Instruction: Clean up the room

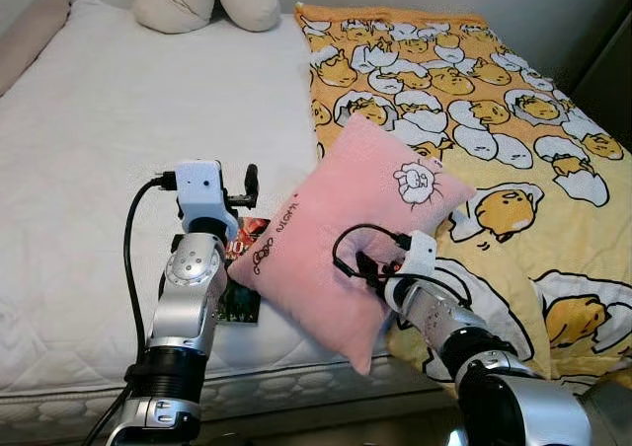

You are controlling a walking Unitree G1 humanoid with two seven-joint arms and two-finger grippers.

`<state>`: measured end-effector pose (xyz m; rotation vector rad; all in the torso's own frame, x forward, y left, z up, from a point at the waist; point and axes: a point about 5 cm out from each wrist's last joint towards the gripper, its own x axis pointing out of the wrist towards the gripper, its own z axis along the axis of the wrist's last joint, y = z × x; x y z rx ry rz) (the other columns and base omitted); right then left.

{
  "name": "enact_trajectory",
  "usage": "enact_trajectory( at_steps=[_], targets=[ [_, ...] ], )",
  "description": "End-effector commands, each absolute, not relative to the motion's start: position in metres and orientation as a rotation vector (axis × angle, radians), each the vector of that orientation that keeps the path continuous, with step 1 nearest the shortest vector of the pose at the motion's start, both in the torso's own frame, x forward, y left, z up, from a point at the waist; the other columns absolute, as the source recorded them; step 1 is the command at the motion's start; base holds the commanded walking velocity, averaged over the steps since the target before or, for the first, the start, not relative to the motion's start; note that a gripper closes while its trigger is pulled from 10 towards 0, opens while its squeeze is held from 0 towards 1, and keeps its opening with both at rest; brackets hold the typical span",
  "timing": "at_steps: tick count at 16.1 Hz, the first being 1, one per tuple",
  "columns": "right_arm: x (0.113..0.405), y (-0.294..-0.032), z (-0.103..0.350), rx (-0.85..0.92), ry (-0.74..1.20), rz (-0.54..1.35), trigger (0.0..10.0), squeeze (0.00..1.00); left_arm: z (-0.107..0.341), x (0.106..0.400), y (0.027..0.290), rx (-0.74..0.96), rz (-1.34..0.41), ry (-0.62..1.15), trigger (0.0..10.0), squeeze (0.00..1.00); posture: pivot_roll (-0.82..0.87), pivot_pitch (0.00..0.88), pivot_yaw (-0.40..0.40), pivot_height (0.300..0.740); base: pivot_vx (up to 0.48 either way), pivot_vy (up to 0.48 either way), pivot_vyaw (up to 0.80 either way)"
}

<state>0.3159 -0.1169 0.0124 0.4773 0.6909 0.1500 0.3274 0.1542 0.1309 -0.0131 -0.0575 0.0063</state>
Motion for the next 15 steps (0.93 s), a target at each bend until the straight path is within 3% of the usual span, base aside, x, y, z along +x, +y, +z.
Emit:
enact_trajectory(
  at_steps=[1,5,7,10,15],
  targets=[
    [0.304,-0.118,-0.001,0.413,0.779,0.165,0.0,0.0,0.13,0.327,0.151,-0.01,0.01,-0.05,10.0,0.0,0.1,0.012,-0.087,0.74,0.0,0.0,0.0],
    [0.308,-0.127,0.003,0.349,0.75,0.189,0.0,0.0,0.129,0.328,0.148,-0.02,0.01,-0.045,10.0,0.0,0.08,0.009,-0.095,0.74,0.0,0.0,0.0],
    [0.314,-0.133,0.01,0.205,0.712,0.272,0.0,0.0,0.128,0.329,0.147,-0.027,0.013,-0.042,10.0,0.0,0.07,0.008,-0.102,0.74,0.0,0.0,0.0],
    [0.324,-0.145,0.023,0.128,0.665,0.318,0.0,0.0,0.126,0.329,0.146,-0.035,0.018,-0.034,10.0,0.0,0.05,0.004,-0.104,0.74,0.0,0.0,0.0],
    [0.363,-0.18,0.091,-0.12,0.447,0.403,0.0,0.0,0.125,0.333,0.144,-0.048,0.017,-0.029,10.0,0.0,0.02,0.0,-0.095,0.74,0.0,0.0,0.0]
  ],
)
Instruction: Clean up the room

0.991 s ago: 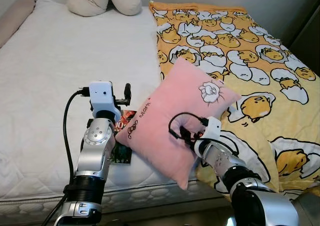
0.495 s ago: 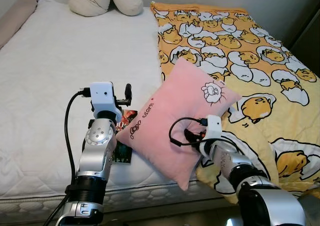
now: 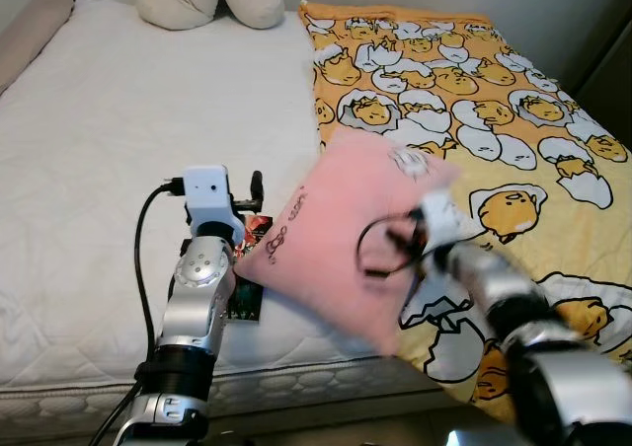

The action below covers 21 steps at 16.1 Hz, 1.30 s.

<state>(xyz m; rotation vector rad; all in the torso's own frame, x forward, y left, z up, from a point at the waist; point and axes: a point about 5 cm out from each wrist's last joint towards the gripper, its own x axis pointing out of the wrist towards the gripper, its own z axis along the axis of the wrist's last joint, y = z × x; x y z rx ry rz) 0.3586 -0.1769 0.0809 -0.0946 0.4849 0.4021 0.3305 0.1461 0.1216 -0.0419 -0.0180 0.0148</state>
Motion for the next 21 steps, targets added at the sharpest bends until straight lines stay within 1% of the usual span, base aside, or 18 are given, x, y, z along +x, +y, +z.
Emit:
enact_trajectory(
  at_steps=[1,3,4,6,8,9,10,11,13,14,15,16,18,19,20,21],
  targets=[
    [0.366,-0.184,0.098,-0.162,0.427,0.41,0.0,0.0,0.125,0.334,0.143,-0.048,0.016,-0.03,10.0,0.0,0.02,0.0,-0.095,0.74,0.0,0.0,0.0],
    [0.373,-0.201,0.118,-0.309,0.373,0.398,0.0,0.0,0.125,0.335,0.143,-0.049,0.018,-0.032,10.0,0.0,0.02,0.0,-0.096,0.74,0.0,0.0,0.0],
    [0.374,-0.205,0.123,-0.34,0.366,0.396,0.0,0.0,0.125,0.335,0.144,-0.05,0.019,-0.032,10.0,0.0,0.02,0.0,-0.096,0.74,0.0,0.0,0.0],
    [0.379,-0.231,0.144,-0.436,0.342,0.332,0.0,0.0,0.125,0.336,0.143,-0.053,0.019,-0.034,10.0,0.0,0.02,0.0,-0.096,0.74,0.0,0.0,0.0],
    [0.378,-0.246,0.15,-0.517,0.348,0.284,0.0,0.0,0.124,0.336,0.142,-0.054,0.016,-0.035,10.0,0.0,0.02,0.0,-0.099,0.74,0.0,0.0,0.0],
    [0.38,-0.248,0.152,-0.424,0.325,0.206,0.0,0.0,0.124,0.336,0.141,-0.056,0.014,-0.036,10.0,0.0,0.02,0.0,-0.106,0.74,0.0,0.0,0.0],
    [0.381,-0.232,0.145,-0.181,0.253,0.165,10.0,0.0,0.124,0.336,0.141,-0.054,0.012,-0.043,10.0,0.0,0.02,0.0,-0.109,0.74,0.0,0.0,0.0],
    [0.381,-0.226,0.142,-0.103,0.224,0.158,10.0,1.0,0.125,0.336,0.14,-0.051,0.01,-0.047,10.0,0.0,0.02,0.0,-0.109,0.74,0.0,0.0,0.0],
    [0.366,-0.189,0.11,0.223,0.153,0.176,10.0,1.0,0.127,0.334,0.137,-0.041,-0.013,-0.067,10.0,0.0,0.02,0.0,-0.103,0.74,0.0,0.0,0.0],
    [0.358,-0.178,0.098,0.289,0.146,0.172,10.0,1.0,0.128,0.333,0.135,-0.043,-0.036,-0.079,10.0,0.0,0.02,0.0,-0.099,0.74,0.0,0.0,0.0],
    [0.347,-0.162,0.078,0.383,0.187,0.176,10.0,1.0,0.129,0.33,0.133,-0.031,-0.063,-0.088,10.0,0.0,0.03,0.0,-0.09,0.74,0.0,0.0,0.0],
    [0.341,-0.154,0.067,0.425,0.211,0.172,10.0,1.0,0.129,0.328,0.133,-0.021,-0.079,-0.092,10.0,0.0,0.03,0.0,-0.087,0.74,0.0,0.0,0.0],
    [0.334,-0.151,0.06,0.429,0.224,0.174,10.0,1.0,0.128,0.326,0.134,-0.004,-0.092,-0.091,10.0,0.0,0.04,0.0,-0.087,0.74,0.0,0.0,0.0],
    [0.33,-0.148,0.056,0.468,0.236,0.184,10.0,1.0,0.127,0.323,0.139,0.001,-0.094,-0.091,10.0,0.0,0.05,0.0,-0.087,0.74,0.0,0.0,0.0],
    [0.327,-0.144,0.058,0.556,0.215,0.188,10.0,1.0,0.125,0.32,0.145,0.013,-0.09,-0.087,10.0,0.0,0.06,0.0,-0.091,0.74,0.0,0.0,0.0],
    [0.325,-0.141,0.059,0.579,0.21,0.199,10.0,1.0,0.124,0.318,0.149,0.013,-0.09,-0.088,10.0,0.0,0.06,0.002,-0.091,0.74,0.0,0.0,0.0]
  ],
)
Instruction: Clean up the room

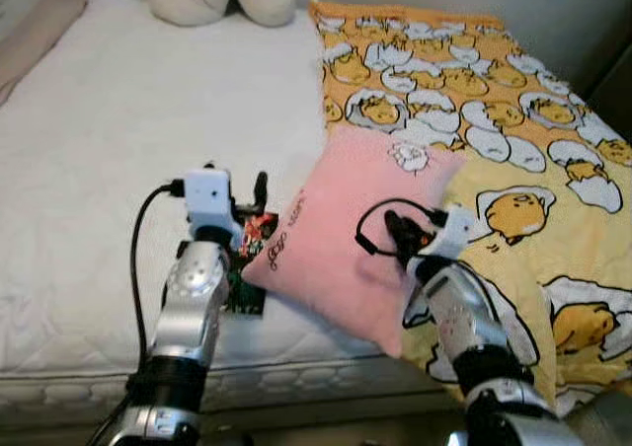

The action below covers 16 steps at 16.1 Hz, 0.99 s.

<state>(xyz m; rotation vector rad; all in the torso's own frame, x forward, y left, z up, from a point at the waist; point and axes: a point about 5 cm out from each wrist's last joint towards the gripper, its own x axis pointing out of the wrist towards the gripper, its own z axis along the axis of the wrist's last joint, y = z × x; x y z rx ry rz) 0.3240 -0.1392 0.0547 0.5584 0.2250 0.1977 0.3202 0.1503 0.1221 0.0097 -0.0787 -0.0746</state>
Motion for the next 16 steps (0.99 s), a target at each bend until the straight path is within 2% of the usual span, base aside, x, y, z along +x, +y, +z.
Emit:
enact_trajectory(
  at_steps=[1,3,4,6,7,12,16],
  targets=[
    [0.321,-0.137,0.058,0.571,0.219,0.211,10.0,1.0,0.124,0.315,0.149,0.026,-0.127,-0.089,10.0,0.0,0.06,0.003,-0.091,0.74,0.0,0.0,0.0],
    [0.315,-0.136,0.055,0.549,0.228,0.209,10.0,1.0,0.115,0.306,0.142,0.159,-0.339,-0.046,10.0,0.0,0.05,0.007,-0.089,0.74,0.0,0.0,0.0],
    [0.313,-0.138,0.054,0.54,0.236,0.202,10.0,1.0,0.111,0.303,0.146,0.257,-0.42,-0.036,10.0,0.0,0.05,0.009,-0.084,0.74,0.0,0.0,0.0],
    [0.31,-0.142,0.056,0.471,0.218,0.208,10.0,1.0,0.115,0.305,0.163,0.295,-0.444,-0.04,10.0,0.0,0.05,0.009,-0.078,0.74,0.0,0.0,0.0],
    [0.307,-0.144,0.06,0.39,0.207,0.218,10.0,1.0,0.12,0.305,0.166,0.317,-0.459,-0.069,10.0,0.0,0.05,0.01,-0.077,0.74,0.0,0.0,0.0],
    [0.289,-0.149,0.057,0.24,0.288,0.173,10.0,1.0,0.132,0.305,0.17,0.347,-0.502,-0.129,10.0,0.0,0.05,0.012,-0.078,0.74,0.0,0.0,0.0],
    [0.278,-0.154,0.055,0.473,0.321,0.037,10.0,1.0,0.138,0.305,0.17,0.355,-0.521,-0.154,10.0,0.0,0.05,0.012,-0.069,0.74,0.0,0.0,0.0]
  ],
)
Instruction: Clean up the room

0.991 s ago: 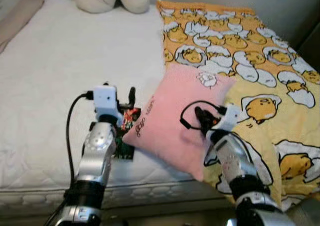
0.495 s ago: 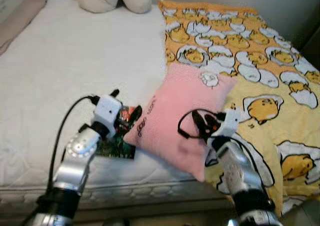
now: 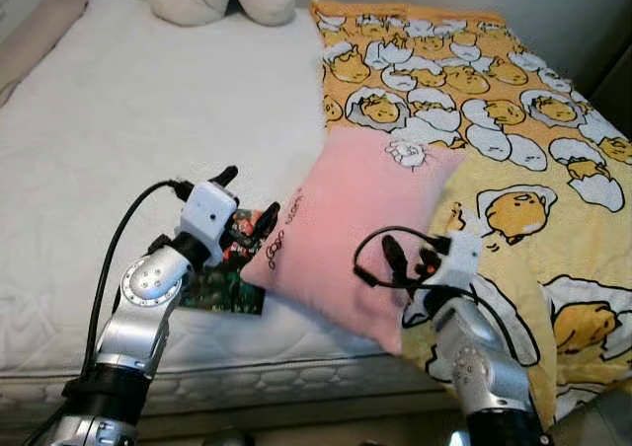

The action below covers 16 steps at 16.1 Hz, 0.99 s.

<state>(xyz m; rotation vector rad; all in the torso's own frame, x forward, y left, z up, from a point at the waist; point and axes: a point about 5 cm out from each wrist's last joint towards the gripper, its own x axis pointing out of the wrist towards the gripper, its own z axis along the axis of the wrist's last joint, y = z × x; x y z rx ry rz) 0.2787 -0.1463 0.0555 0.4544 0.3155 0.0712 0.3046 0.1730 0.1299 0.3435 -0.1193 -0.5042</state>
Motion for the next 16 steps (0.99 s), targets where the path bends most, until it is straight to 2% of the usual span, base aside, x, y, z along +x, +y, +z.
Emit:
enact_trajectory(
  at_steps=[1,7,10,11,12,13,16],
  targets=[
    [0.28,-0.154,0.054,0.46,0.327,0.043,10.0,1.0,0.138,0.305,0.169,0.357,-0.528,-0.155,10.0,0.0,0.06,0.012,-0.062,0.74,0.0,0.0,0.0],
    [0.299,-0.138,0.054,0.477,0.356,0.124,10.0,1.0,0.139,0.303,0.157,0.349,-0.573,-0.167,10.0,0.0,0.08,0.0,-0.053,0.74,0.0,0.0,0.0],
    [0.305,-0.126,0.036,0.642,0.48,0.135,10.0,1.0,0.138,0.3,0.152,0.338,-0.575,-0.176,10.0,0.0,0.09,0.0,-0.059,0.74,0.0,0.0,0.0],
    [0.309,-0.115,0.028,0.578,0.541,0.205,10.0,0.0,0.137,0.301,0.148,0.324,-0.57,-0.178,10.0,0.0,0.07,0.0,-0.064,0.74,0.0,0.0,0.0],
    [0.311,-0.111,0.026,0.552,0.559,0.226,10.0,0.0,0.136,0.301,0.146,0.32,-0.57,-0.178,10.0,0.0,0.07,0.0,-0.064,0.74,0.0,0.0,0.0],
    [0.313,-0.097,0.023,0.489,0.605,0.299,10.0,0.0,0.134,0.301,0.14,0.309,-0.579,-0.181,10.0,0.0,0.07,0.0,-0.072,0.74,0.0,0.0,0.0],
    [0.305,-0.081,0.01,0.458,0.707,0.312,10.0,0.0,0.135,0.3,0.135,0.301,-0.585,-0.187,10.0,0.0,0.08,0.0,-0.071,0.74,0.0,0.0,0.0]
  ],
)
